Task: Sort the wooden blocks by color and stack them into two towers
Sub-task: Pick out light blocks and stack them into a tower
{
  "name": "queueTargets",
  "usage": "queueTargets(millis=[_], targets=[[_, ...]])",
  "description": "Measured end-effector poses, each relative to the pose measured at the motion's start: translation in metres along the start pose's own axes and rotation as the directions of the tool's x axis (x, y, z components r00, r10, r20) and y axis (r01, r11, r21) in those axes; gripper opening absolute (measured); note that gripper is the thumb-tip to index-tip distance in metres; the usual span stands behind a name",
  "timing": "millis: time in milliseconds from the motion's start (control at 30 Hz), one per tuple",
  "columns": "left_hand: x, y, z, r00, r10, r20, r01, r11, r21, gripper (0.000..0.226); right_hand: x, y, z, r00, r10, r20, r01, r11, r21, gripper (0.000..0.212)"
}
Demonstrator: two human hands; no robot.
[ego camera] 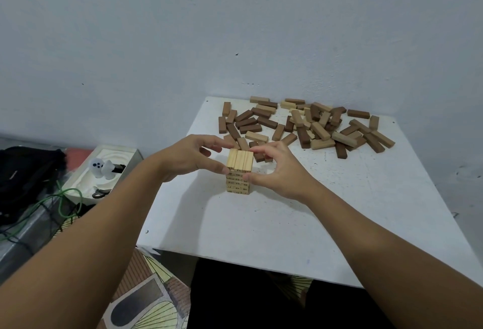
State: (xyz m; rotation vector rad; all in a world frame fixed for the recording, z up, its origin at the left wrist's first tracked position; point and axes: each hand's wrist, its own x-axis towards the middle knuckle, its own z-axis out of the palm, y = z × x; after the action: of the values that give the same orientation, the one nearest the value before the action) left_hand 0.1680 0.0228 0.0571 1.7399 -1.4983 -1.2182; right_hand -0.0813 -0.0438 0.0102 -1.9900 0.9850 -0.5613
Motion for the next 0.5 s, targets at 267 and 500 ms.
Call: queueTargets(millis=[267, 500], targets=[[0.0011, 0.0006, 0.0007, 1.0, -0.007, 0.008, 0.007, 1.0, -0.02, 0.052, 0.0012, -0.0011, 0.0002, 1.0, 0.001, -0.007, -0.001, 1.0, 0.02, 0.064], [0.0014, 0.0002, 0.0017, 1.0, -0.012, 0.006, 0.012, 1.0, -0.019, 0.052, 0.0008, -0.0006, 0.0011, 1.0, 0.003, -0.01, -0.002, 0.999, 0.04, 0.058]])
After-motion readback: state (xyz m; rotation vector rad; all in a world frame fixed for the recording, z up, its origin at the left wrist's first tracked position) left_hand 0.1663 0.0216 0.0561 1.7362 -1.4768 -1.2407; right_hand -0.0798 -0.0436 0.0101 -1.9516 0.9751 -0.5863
